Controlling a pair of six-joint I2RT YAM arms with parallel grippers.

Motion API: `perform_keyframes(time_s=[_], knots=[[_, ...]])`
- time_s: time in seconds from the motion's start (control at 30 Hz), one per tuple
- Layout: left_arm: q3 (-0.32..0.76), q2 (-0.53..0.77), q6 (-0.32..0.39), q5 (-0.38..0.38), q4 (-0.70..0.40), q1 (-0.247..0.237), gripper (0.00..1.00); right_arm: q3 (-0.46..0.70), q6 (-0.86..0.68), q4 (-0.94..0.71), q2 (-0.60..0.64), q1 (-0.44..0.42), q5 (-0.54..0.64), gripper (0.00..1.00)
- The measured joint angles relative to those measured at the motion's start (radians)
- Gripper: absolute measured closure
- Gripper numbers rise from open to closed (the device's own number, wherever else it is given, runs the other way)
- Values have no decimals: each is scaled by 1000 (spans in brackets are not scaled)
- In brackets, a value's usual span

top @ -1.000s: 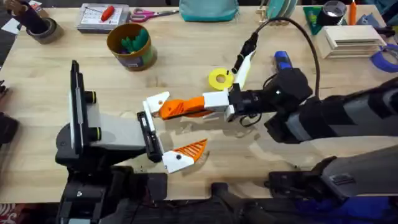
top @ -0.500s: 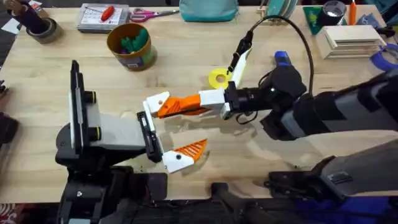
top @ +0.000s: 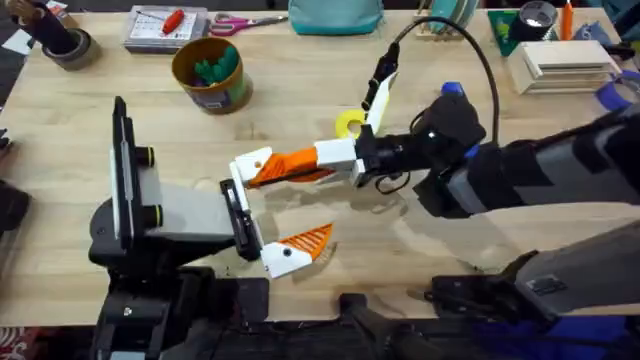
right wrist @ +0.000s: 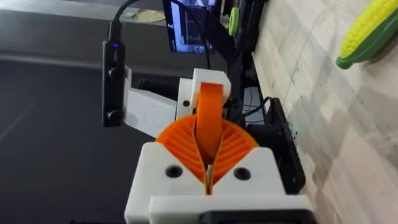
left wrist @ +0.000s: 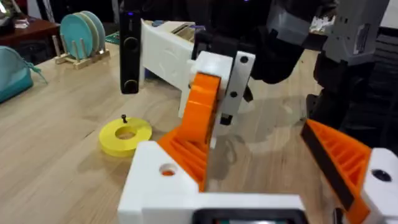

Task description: Pick up the gripper from the table and insert it into the empty holder that is missing its gripper. Then pick up a screw, insert it into the mounting hole, and use the screwdriver to tighten it. Finally, clean up the table by picking up the vegetable and placing it into the bucket.

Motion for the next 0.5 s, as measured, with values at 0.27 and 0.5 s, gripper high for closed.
perform_keyframes(time_s=[0.27,0.5], knots=[[0,0,-3,0,0,0,14,33,-5,10,41,-1,-20,993],[0,0,-2,1,0,0,15,41,-8,8,43,-8,-37,993]])
